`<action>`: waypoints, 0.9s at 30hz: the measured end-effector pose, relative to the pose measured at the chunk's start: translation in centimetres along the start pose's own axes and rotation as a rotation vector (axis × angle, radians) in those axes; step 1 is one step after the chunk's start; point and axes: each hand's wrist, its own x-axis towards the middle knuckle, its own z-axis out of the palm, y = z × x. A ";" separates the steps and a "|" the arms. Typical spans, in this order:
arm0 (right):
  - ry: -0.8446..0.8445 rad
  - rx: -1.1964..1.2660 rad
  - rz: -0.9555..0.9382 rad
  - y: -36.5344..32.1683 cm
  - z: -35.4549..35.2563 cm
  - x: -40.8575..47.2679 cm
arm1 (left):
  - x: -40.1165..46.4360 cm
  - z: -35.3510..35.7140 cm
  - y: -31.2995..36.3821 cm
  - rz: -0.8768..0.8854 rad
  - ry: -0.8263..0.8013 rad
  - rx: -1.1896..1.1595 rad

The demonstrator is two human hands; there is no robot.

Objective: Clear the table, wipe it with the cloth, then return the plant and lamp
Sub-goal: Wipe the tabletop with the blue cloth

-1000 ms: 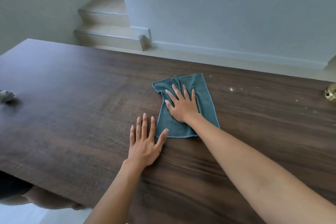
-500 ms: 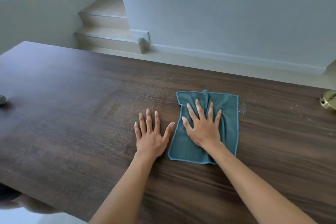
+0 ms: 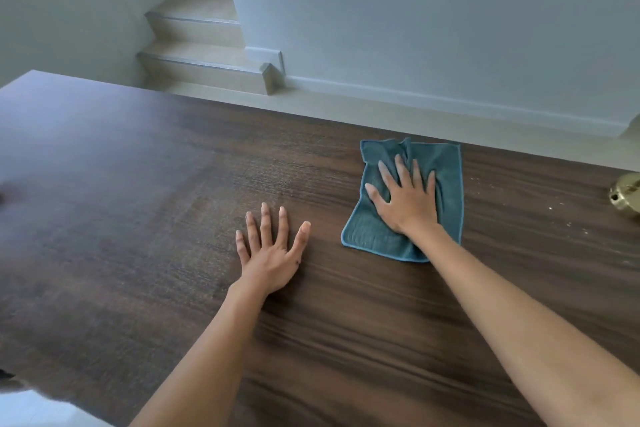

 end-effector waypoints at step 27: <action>0.048 -0.024 -0.322 -0.3 1.8 -8.0 | 0.4 0.2 -0.1 -0.024 0.039 0.009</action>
